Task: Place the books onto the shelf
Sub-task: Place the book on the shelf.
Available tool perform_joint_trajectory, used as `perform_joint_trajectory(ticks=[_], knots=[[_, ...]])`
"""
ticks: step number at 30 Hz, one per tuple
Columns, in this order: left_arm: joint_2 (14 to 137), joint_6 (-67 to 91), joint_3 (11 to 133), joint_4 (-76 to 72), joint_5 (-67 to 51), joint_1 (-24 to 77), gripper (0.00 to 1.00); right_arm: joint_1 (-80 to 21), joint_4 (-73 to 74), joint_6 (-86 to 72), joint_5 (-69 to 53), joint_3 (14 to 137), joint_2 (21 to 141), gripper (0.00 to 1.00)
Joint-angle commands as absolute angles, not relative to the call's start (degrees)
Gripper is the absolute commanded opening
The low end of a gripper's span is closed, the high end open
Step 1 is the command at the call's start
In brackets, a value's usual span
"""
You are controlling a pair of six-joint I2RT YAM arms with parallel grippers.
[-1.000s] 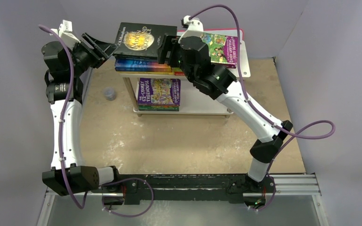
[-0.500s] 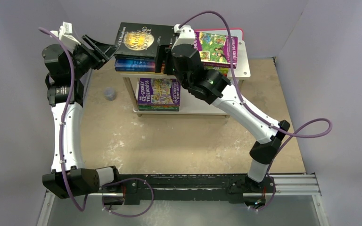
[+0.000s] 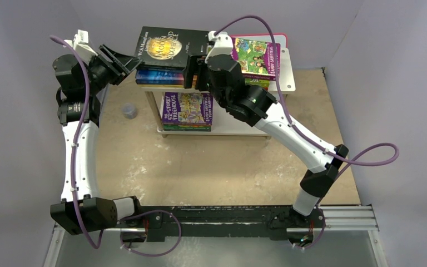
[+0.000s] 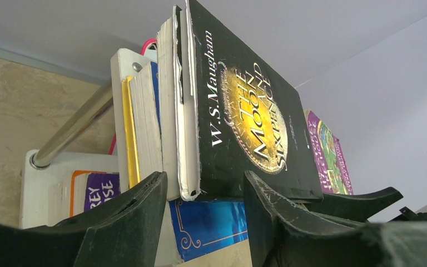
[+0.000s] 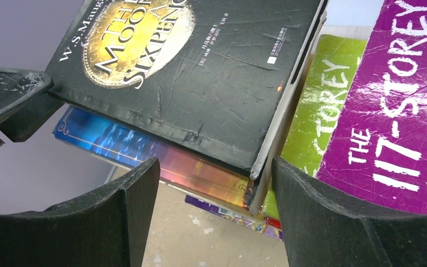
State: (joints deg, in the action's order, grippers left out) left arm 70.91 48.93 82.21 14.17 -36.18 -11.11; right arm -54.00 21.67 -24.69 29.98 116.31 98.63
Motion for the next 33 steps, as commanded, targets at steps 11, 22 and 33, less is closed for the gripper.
perform_joint_trajectory(ticks=[11, 22, 33], knots=[[67.5, 51.4, 80.1, 8.2, -41.6, -10.9, 0.45, -54.2, 12.8, -20.7, 24.2, 112.9, 96.2, 0.76], [63.3, 52.3, 77.8, 9.1, -42.2, -10.9, 0.45, -54.3, 9.9, -22.0, 18.7, 109.2, 92.5, 0.75], [62.6, 50.0, 78.4, 13.9, -39.8, -10.9, 0.44, -54.3, 8.7, -22.8, 15.8, 105.5, 89.6, 0.75]])
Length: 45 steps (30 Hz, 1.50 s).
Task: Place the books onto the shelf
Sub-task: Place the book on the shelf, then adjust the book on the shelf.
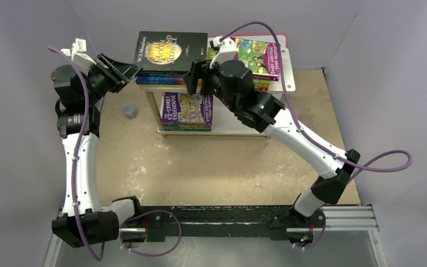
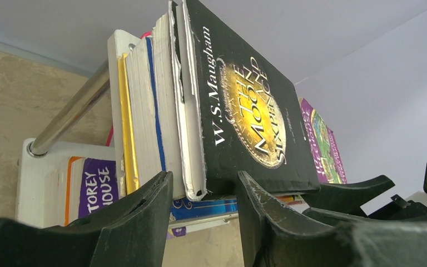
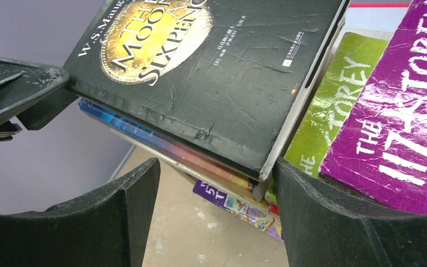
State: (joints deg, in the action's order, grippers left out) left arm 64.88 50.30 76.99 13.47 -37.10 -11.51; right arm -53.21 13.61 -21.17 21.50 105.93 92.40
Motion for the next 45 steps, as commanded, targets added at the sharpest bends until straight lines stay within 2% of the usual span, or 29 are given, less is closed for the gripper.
perform_joint_trajectory(ticks=[1, 9, 16, 22, 26, 35, 40, 45], knots=[[62.7, 49.5, 78.6, 14.8, -39.3, -10.9, 0.44, -54.3, 8.7, -22.9, 15.7, 105.3, 89.4, 0.74], [62.3, 46.8, 80.0, 19.1, -37.2, -10.9, 0.44, -54.3, 8.9, -21.9, 18.3, 104.7, 88.3, 0.75], [63.1, 37.9, 89.1, 32.8, -23.7, -10.9, 0.54, -54.2, 11.7, -18.5, 22.0, 104.3, 84.7, 0.77], [62.8, 35.5, 93.7, 38.9, -14.9, -10.9, 0.56, -54.2, 8.9, -13.9, 19.9, 100.3, 77.8, 0.78], [61.0, 35.9, 92.6, 39.6, -13.5, -10.9, 0.57, -53.3, 9.9, -10.9, 24.0, 100.4, 75.2, 0.8], [55.1, 35.6, 88.0, 42.0, -13.8, -10.9, 0.57, -33.0, 24.8, -13.8, 20.2, 111.0, 81.2, 0.83], [52.4, 34.8, 85.6, 44.4, -13.0, -10.9, 0.57, -26.9, 29.7, -15.0, 24.4, 113.6, 85.0, 0.84], [50.8, 33.8, 83.7, 46.1, -11.9, -10.9, 0.57, -22.4, 31.4, -17.6, 19.2, 112.2, 86.1, 0.84]])
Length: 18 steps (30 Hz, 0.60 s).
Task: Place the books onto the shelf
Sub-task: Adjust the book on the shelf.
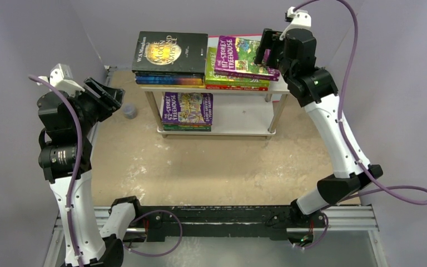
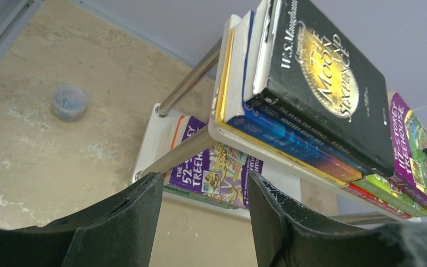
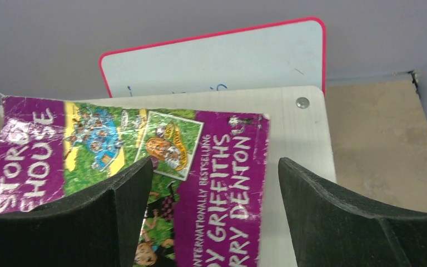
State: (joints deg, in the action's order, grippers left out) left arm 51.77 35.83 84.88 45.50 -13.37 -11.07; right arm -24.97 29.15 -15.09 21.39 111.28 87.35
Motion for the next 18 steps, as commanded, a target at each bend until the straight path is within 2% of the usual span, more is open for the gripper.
perform_joint_trajectory(ticks=[1, 8, 18], knots=[[50.8, 33.9, 83.5, 46.2, -11.9, -10.9, 0.57, -22.2, 31.6, -17.8, 18.9, 111.8, 86.3, 0.84], [50.7, 33.8, 82.7, 46.0, -12.0, -10.9, 0.57, -21.7, 30.9, -18.9, 16.0, 108.5, 85.5, 0.82], [50.2, 33.6, 81.4, 45.9, -12.3, -10.9, 0.57, -21.7, 29.0, -21.1, 7.8, 104.2, 83.6, 0.64]])
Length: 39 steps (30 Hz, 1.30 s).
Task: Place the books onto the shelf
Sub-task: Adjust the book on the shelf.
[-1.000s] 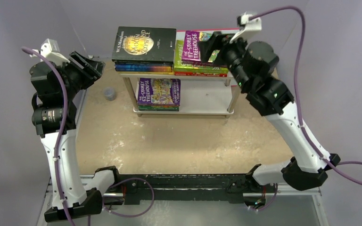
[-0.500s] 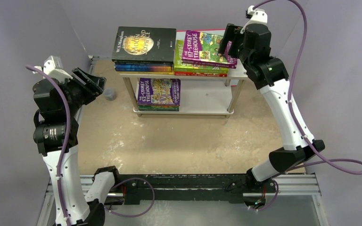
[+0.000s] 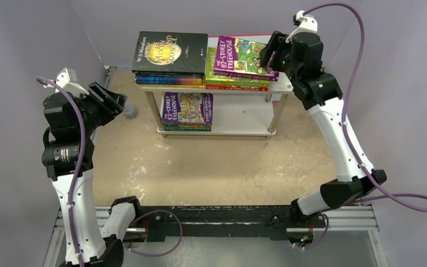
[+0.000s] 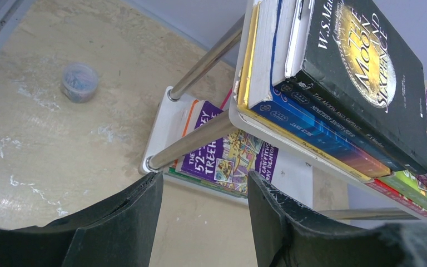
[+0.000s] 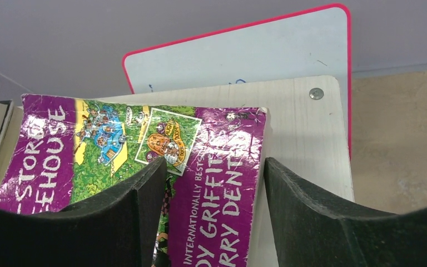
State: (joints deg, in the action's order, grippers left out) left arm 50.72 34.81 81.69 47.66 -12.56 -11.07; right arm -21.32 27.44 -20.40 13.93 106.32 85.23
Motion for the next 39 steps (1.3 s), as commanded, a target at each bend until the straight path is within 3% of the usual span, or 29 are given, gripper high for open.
perform_joint_trajectory(ticks=[1, 13, 18, 21, 39], knots=[[50.2, 33.6, 81.4, 45.9, -12.3, -10.9, 0.57, -21.7, 28.8, -21.1, 7.1, 104.1, 83.4, 0.62], [50.3, 33.6, 81.2, 45.5, -12.7, -10.9, 0.57, -21.7, 27.8, -17.2, 2.2, 102.7, 84.5, 0.41], [50.3, 33.5, 81.3, 45.5, -12.8, -10.9, 0.57, -21.5, 29.0, -14.8, 4.0, 103.5, 85.2, 0.12], [50.3, 33.6, 81.2, 45.5, -12.9, -10.8, 0.57, -21.1, 29.2, -14.1, 4.7, 103.6, 84.9, 0.0], [50.5, 33.7, 81.6, 45.6, -13.2, -10.8, 0.57, -16.7, 29.8, -10.1, 1.4, 102.1, 79.6, 0.0]])
